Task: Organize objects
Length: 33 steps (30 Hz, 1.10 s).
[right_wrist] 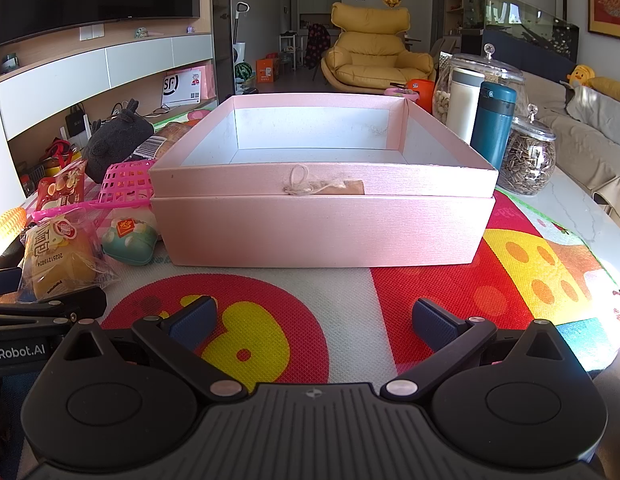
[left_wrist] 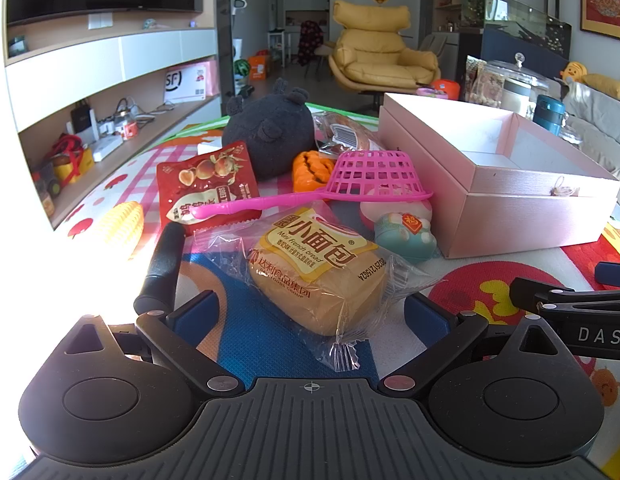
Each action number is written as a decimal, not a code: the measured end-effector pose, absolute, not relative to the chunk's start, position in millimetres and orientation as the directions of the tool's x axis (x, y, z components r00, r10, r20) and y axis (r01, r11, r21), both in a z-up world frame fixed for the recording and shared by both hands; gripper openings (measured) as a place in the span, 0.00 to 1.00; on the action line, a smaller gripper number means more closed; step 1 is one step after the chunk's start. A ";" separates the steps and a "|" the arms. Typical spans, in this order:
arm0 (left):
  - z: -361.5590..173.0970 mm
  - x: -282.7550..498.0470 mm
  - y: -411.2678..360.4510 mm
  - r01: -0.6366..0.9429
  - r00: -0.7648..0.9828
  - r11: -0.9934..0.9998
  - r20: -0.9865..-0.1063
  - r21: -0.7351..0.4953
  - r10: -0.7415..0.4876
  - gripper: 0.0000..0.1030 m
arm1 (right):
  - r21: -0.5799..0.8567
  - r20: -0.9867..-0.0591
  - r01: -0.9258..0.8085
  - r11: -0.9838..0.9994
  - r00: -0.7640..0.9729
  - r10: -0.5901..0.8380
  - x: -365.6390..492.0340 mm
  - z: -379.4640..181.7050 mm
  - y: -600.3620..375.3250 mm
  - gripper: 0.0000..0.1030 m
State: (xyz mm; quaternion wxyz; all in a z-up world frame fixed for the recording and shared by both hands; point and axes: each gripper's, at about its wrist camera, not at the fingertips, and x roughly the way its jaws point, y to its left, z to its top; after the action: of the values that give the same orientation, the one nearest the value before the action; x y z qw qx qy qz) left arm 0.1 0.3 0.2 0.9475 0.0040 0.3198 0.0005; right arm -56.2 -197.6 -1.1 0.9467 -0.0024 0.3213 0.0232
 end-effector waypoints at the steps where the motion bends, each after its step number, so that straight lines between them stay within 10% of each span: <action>1: 0.2 0.1 0.3 0.002 0.795 1.000 -0.606 0.008 0.004 0.98 | 0.010 -0.608 -0.045 0.999 0.792 0.042 -56.2 -1.1 -197.6 1.00; 33: 1.5 -2.5 -1.9 0.000 0.796 1.000 -0.605 0.024 0.014 0.99 | 0.002 -0.608 -0.045 0.999 0.793 0.037 -55.4 -2.0 -194.4 1.00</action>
State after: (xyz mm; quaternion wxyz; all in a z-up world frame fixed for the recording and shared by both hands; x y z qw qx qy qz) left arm -2.5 -1.9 1.5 0.9476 0.0114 0.3193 0.0036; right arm -55.4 -194.4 -2.0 0.9468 -0.0061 0.3210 0.0218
